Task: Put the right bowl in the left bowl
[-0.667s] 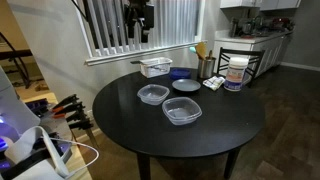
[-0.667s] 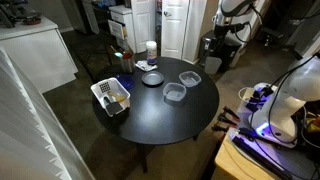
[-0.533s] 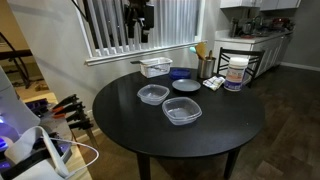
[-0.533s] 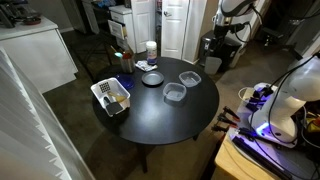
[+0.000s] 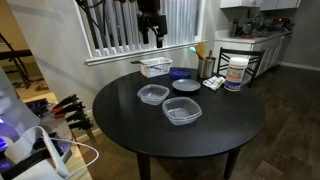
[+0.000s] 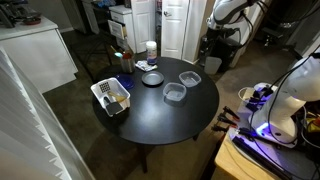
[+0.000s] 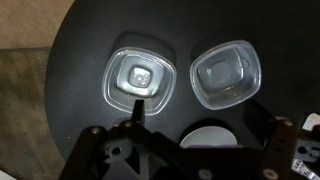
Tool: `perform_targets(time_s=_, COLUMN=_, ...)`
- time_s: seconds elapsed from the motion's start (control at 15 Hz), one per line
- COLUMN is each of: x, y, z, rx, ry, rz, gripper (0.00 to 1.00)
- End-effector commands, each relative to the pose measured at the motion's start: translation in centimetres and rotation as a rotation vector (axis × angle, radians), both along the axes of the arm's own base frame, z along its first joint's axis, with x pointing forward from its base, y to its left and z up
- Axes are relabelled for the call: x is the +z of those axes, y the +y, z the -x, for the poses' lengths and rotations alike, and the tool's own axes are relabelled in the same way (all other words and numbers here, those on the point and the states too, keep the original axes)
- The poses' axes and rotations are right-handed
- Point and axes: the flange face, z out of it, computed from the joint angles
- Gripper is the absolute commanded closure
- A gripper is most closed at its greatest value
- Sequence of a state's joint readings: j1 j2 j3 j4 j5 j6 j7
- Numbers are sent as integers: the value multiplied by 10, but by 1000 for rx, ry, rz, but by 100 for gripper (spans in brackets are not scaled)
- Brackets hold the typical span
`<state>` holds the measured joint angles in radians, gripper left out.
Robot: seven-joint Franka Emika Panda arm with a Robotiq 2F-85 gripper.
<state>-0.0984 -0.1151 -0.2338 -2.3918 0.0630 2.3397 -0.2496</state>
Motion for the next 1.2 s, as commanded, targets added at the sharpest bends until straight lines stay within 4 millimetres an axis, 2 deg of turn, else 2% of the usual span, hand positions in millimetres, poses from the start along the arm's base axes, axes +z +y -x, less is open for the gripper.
perform_targets(time_s=0.0, x=-60, y=-7, z=-43, rx=-49, ry=-40, rz=-23, gripper=0)
perform_targets(time_s=0.33, x=-137, y=-9, z=-96, rx=-148, ry=-84, rz=-48, gripper=0)
perform_targets(time_s=0.53, x=-180, y=-25, z=-117, rx=-176, ry=-79, rz=-4, gripper=0)
perform_targets(time_s=0.73, x=-220, y=-48, z=-130, rx=-215, ry=-49, rz=18, gripper=0)
perform_targets(time_s=0.93, x=-248, y=-57, z=-140, rx=-222, ry=-22, rz=16, gripper=0)
perform_targets(time_s=1.13, x=-263, y=-53, z=-153, rx=-202, ry=-19, rz=10, gripper=0)
